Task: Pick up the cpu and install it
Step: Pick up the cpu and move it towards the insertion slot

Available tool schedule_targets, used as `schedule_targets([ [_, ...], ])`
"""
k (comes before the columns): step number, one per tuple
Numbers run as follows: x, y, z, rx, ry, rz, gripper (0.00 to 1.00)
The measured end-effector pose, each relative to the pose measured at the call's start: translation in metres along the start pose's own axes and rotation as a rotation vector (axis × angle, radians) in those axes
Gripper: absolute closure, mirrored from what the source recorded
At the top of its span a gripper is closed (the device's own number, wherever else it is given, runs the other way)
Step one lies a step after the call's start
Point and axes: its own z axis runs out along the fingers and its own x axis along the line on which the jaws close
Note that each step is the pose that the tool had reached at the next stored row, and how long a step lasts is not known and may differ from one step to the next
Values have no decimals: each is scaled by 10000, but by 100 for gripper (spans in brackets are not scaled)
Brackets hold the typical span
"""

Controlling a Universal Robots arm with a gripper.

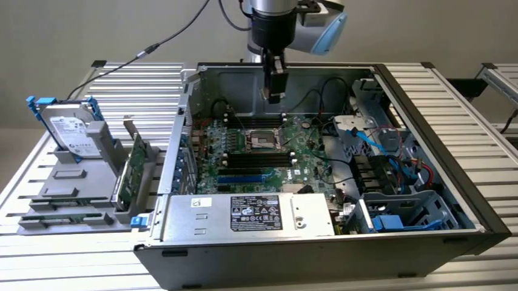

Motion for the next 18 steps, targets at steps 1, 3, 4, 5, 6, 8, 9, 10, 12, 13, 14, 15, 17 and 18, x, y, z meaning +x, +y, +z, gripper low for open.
schedule_targets([
  [1, 0, -3, 0, -6, -7, 98, 45],
  [3, 1, -15, -2, -12, -19, 244, 45],
  [4, 2, -21, -2, -13, -23, 297, 45],
  [5, 2, -27, -2, -13, -25, 337, 45],
  [6, 0, -33, 0, -13, -25, 368, 45],
  [8, -12, -42, 6, -10, -29, 424, 45],
  [9, -21, -47, 12, -5, -31, 448, 45],
  [10, -29, -52, 19, 0, -33, 472, 45],
  [12, -43, -63, 38, 10, -36, 524, 45],
  [13, -48, -68, 50, 13, -38, 554, 45],
  [14, -52, -72, 64, 14, -39, 591, 45],
  [15, -55, -77, 78, 15, -43, 636, 45],
  [17, -60, -86, 108, 14, -50, 734, 45],
  [18, -63, -89, 123, 15, -53, 778, 45],
])
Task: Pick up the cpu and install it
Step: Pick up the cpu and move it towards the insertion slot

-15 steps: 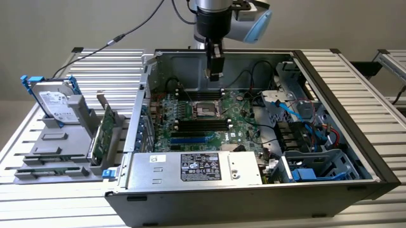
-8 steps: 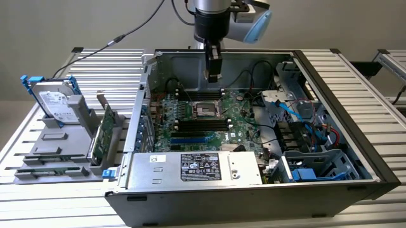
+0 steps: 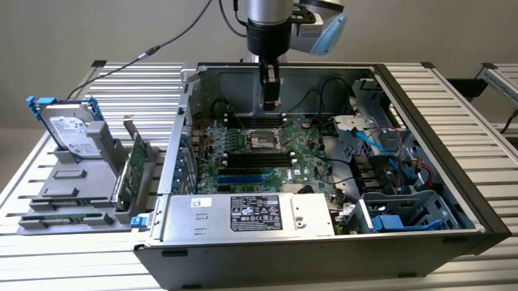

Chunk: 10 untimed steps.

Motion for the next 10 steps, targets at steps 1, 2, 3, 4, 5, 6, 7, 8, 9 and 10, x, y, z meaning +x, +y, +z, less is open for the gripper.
schedule_targets([
  [1, -4, -4, 13, 1, -2, 42, 45],
  [2, -10, -7, 22, 6, -6, 80, 45],
  [3, -21, -11, 27, 17, -9, 111, 45],
  [4, -33, -14, 31, 28, -10, 140, 45],
  [5, -46, -15, 35, 39, -11, 166, 45],
  [6, -57, -17, 39, 47, -13, 193, 45],
  [7, -70, -19, 44, 54, -15, 222, 45],
  [8, -85, -21, 50, 62, -17, 252, 45],
  [9, -100, -23, 58, 65, -18, 279, 45],
  [10, -115, -25, 70, 66, -18, 305, 45],
])
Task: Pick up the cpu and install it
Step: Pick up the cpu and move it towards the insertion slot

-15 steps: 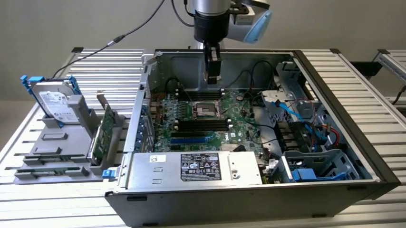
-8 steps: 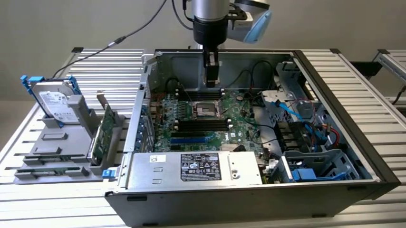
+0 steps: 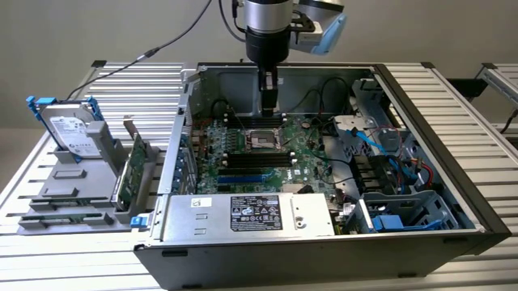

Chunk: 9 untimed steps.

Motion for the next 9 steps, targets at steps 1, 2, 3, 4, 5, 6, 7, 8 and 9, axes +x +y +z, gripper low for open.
schedule_targets([
  [1, -10, -3, 14, 0, 0, 23, 45],
  [2, -19, -7, 27, 0, -5, 49, 45],
  [3, -22, -11, 43, -2, -7, 85, 45],
  [4, -23, -16, 61, -5, -9, 124, 45],
  [5, -24, -21, 79, -6, -12, 168, 45],
  [6, -25, -28, 98, -9, -14, 215, 45],
  [7, -26, -33, 115, -11, -17, 260, 45],
  [8, -27, -37, 134, -14, -19, 303, 45],
  [9, -28, -39, 152, -16, -20, 342, 45],
])
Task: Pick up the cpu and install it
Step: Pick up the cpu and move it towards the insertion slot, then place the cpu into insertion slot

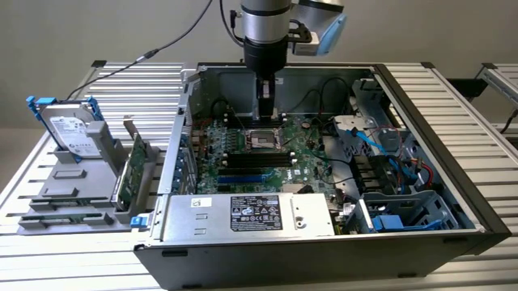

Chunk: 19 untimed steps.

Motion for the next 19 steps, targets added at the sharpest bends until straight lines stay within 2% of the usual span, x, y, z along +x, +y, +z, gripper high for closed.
schedule_targets([
  [13, -12, -44, 235, -20, -22, 348, 45],
  [19, -18, -67, 342, -55, -17, 349, 45],
])
